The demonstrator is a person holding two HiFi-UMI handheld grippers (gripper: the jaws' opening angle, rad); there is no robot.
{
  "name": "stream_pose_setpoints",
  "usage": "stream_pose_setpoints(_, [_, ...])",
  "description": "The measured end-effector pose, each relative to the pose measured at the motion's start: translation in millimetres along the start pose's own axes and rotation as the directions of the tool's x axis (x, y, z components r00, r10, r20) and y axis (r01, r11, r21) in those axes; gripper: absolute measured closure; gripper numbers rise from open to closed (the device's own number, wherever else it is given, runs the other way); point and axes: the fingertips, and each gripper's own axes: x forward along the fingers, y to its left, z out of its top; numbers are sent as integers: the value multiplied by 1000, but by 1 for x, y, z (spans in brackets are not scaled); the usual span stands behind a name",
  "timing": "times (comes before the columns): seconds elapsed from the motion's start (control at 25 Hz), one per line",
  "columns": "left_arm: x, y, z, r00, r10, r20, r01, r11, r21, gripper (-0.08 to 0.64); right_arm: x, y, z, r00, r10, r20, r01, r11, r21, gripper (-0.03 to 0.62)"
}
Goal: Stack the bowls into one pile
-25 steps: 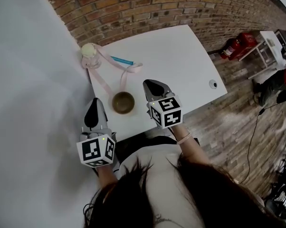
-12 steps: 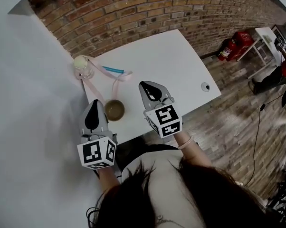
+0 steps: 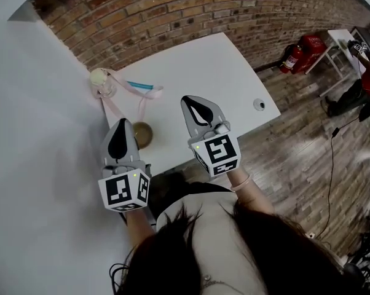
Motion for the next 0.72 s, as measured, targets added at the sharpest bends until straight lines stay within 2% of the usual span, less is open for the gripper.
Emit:
stream_pose_setpoints(0.4, [-16, -27, 12, 1000, 10, 23, -10, 1000, 10, 560, -39, -7, 27, 996, -4, 90, 7, 1000, -30, 600])
stream_pose_setpoints(0.72, [-23, -37, 13, 1000, 23, 18, -24, 1000, 18, 560, -56, -8, 30, 995, 2, 102, 2, 999, -36, 600])
